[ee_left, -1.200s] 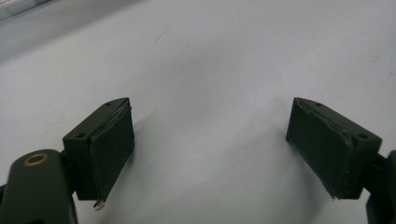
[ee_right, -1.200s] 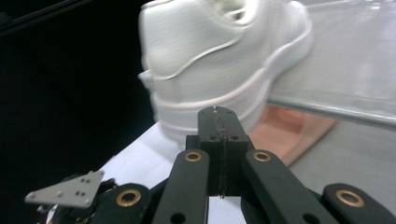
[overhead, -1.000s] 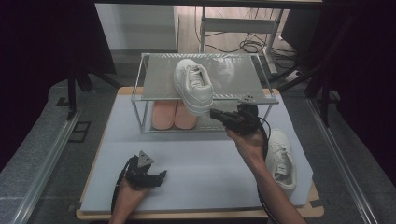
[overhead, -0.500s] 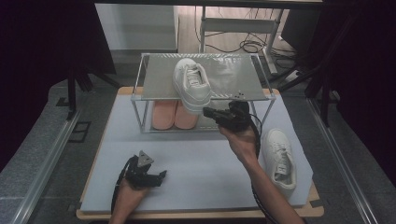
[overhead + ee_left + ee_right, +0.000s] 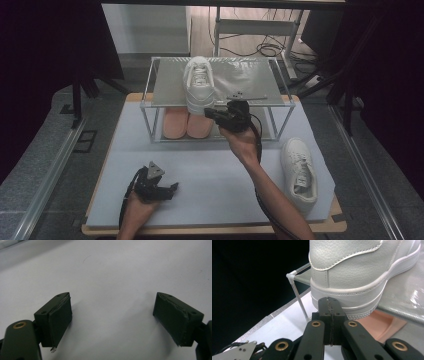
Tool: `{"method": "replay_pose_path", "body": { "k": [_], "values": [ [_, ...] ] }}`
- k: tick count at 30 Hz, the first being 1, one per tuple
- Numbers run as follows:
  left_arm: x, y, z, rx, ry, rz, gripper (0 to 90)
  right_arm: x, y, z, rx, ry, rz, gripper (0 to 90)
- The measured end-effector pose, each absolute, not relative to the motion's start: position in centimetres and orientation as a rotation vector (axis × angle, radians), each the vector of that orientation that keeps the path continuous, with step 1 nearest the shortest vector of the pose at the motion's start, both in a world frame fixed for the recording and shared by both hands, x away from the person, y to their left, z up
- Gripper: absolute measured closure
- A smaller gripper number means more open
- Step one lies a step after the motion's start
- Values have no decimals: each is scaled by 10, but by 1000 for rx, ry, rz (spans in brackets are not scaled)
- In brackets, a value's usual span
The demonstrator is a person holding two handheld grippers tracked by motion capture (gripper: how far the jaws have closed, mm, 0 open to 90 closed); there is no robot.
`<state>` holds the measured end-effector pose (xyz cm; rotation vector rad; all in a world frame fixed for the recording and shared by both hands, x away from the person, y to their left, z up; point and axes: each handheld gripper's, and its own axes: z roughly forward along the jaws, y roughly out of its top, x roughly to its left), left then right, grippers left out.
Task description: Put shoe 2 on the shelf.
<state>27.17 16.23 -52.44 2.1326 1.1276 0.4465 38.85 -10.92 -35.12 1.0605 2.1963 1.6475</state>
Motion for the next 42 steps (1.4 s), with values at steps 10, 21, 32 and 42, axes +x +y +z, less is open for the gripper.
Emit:
{"method": "replay_pose_path", "body": {
  "k": [10,21,32,42],
  "values": [
    [272,162,-524,2135,1126,446,155,403,-84,-353,1049,2194,1619,900],
    [272,162,-524,2134,1125,448,156,408,-75,-355,1004,2168,1616,900],
    [271,162,-524,2135,1121,455,159,412,-82,-353,1040,2132,1573,900],
    [271,162,-524,2133,1123,455,161,413,-89,-352,1052,2112,1547,900]
  ]
}}
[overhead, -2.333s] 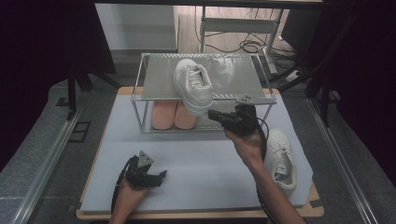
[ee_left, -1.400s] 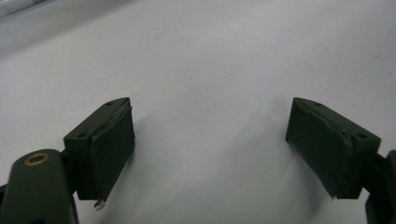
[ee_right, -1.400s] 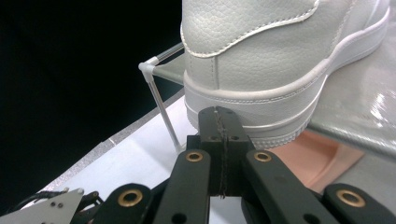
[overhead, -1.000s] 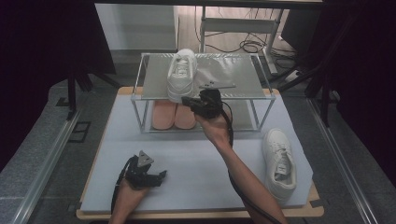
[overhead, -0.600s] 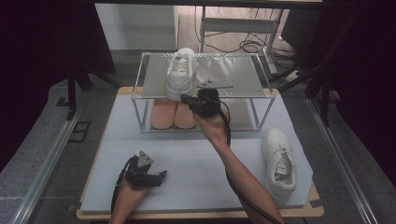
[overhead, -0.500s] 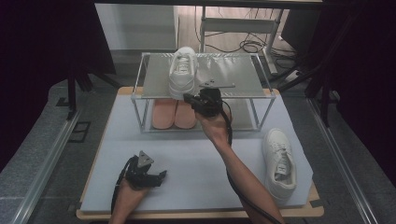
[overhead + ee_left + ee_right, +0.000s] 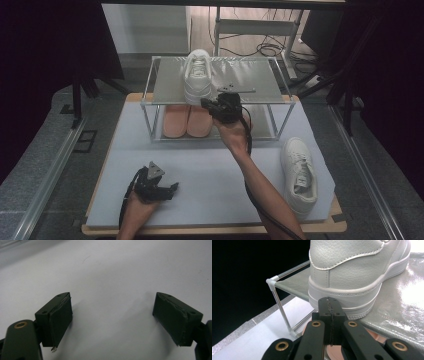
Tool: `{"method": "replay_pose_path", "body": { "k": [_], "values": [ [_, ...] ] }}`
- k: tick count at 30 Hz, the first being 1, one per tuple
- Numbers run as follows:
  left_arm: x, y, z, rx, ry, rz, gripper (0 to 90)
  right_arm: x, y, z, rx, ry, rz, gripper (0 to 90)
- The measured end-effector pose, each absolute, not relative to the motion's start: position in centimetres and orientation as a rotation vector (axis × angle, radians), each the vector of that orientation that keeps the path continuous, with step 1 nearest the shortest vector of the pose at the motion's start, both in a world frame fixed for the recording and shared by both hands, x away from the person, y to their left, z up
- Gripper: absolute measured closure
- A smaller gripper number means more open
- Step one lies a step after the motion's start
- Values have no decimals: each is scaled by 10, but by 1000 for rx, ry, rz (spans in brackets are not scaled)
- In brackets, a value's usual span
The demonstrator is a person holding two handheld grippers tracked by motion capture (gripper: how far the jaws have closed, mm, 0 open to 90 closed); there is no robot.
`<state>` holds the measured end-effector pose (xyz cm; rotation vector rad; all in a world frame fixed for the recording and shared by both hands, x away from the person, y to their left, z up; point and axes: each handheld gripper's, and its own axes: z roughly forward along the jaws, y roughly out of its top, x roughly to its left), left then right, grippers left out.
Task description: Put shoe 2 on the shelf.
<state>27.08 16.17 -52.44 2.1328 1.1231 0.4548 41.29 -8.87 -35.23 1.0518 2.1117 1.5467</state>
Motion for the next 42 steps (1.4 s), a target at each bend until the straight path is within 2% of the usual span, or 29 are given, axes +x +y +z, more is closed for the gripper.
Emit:
{"method": "replay_pose_path", "body": {
  "k": [14,19,23,29,35,38,42],
  "values": [
    [271,162,-524,2135,1121,453,160,413,-87,-355,1064,2132,1547,900],
    [271,162,-524,2135,1120,454,160,404,-93,-354,1029,2158,1482,824],
    [271,162,-524,2135,1120,458,160,395,-99,-356,989,2200,1427,729],
    [271,162,-524,2135,1120,457,160,385,-110,-368,926,2227,1368,541],
    [271,162,-524,2140,1119,456,160,375,-121,-381,879,2279,1359,392],
    [271,162,-524,2140,1121,454,160,369,-127,-386,867,2299,1343,360],
    [271,162,-524,2137,1121,454,160,361,-137,-390,892,2348,1320,377]
  ]
}}
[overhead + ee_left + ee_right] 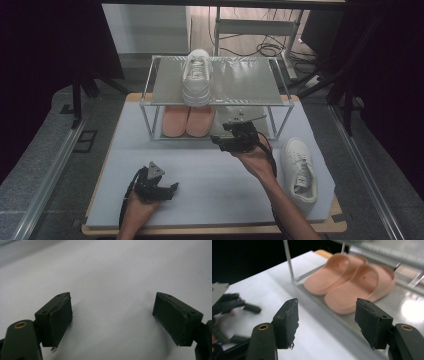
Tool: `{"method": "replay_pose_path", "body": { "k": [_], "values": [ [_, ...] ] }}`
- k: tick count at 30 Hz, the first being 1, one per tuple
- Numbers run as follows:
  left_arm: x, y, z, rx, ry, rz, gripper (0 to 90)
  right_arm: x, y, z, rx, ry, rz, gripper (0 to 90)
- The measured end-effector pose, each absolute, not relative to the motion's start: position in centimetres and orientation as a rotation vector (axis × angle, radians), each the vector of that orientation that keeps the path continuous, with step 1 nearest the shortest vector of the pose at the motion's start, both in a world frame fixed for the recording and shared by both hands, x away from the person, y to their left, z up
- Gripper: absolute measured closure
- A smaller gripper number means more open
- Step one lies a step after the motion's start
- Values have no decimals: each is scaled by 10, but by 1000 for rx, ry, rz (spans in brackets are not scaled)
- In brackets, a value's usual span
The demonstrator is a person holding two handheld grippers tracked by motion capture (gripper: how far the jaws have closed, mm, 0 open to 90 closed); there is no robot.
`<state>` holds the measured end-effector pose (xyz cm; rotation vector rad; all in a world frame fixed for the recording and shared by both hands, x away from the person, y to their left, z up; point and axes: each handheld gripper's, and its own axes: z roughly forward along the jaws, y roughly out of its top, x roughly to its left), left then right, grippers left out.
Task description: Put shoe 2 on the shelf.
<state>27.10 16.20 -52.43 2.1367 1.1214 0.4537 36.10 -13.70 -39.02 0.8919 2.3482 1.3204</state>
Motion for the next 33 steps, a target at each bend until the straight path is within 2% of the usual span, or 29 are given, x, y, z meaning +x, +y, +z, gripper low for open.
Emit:
{"method": "replay_pose_path", "body": {
  "k": [8,20,25,33],
  "values": [
    [271,162,-524,2135,1123,451,160,343,-159,-402,912,2415,1243,361],
    [271,162,-524,2136,1122,453,160,326,-193,-413,1088,2451,1189,151],
    [271,162,-524,2138,1122,454,159,316,-202,-415,1098,2455,1142,166],
    [271,162,-524,2137,1122,456,160,303,-226,-416,1148,2431,1081,345]
  ]
}}
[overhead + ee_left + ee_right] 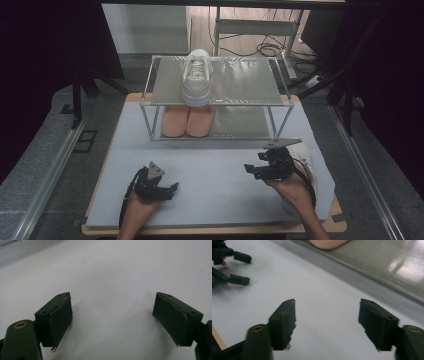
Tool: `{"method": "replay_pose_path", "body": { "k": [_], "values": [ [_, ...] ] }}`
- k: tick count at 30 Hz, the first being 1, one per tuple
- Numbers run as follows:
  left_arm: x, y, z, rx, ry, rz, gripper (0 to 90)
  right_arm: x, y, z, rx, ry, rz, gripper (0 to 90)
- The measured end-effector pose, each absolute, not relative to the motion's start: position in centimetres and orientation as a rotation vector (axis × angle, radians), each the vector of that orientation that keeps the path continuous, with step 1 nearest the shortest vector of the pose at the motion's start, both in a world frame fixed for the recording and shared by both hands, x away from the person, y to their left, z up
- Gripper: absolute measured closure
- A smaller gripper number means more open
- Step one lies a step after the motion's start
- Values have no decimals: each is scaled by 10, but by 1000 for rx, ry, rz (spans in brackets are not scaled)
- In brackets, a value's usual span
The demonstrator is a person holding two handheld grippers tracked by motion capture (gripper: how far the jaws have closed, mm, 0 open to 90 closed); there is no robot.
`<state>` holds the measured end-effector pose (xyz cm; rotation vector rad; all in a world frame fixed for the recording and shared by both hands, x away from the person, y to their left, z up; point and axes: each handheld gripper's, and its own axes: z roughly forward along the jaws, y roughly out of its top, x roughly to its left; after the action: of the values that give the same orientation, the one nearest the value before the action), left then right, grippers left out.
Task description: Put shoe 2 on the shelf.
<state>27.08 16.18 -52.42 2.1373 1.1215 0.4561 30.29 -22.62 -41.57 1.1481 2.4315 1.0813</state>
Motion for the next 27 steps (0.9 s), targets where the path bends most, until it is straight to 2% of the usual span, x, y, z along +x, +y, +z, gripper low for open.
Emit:
{"method": "replay_pose_path", "body": {
  "k": [6,13,16,18,27],
  "values": [
    [271,162,-524,2136,1124,453,160,295,-249,-413,1202,2386,1052,511],
    [271,162,-524,2136,1124,453,160,292,-282,-410,1280,2291,985,785],
    [271,162,-524,2137,1124,454,160,293,-295,-410,1304,2236,963,875],
    [271,162,-524,2136,1124,455,160,293,-304,-409,1327,2196,955,900],
    [271,162,-524,2141,1122,456,160,297,-342,-409,1416,2063,866,900]
  ]
}}
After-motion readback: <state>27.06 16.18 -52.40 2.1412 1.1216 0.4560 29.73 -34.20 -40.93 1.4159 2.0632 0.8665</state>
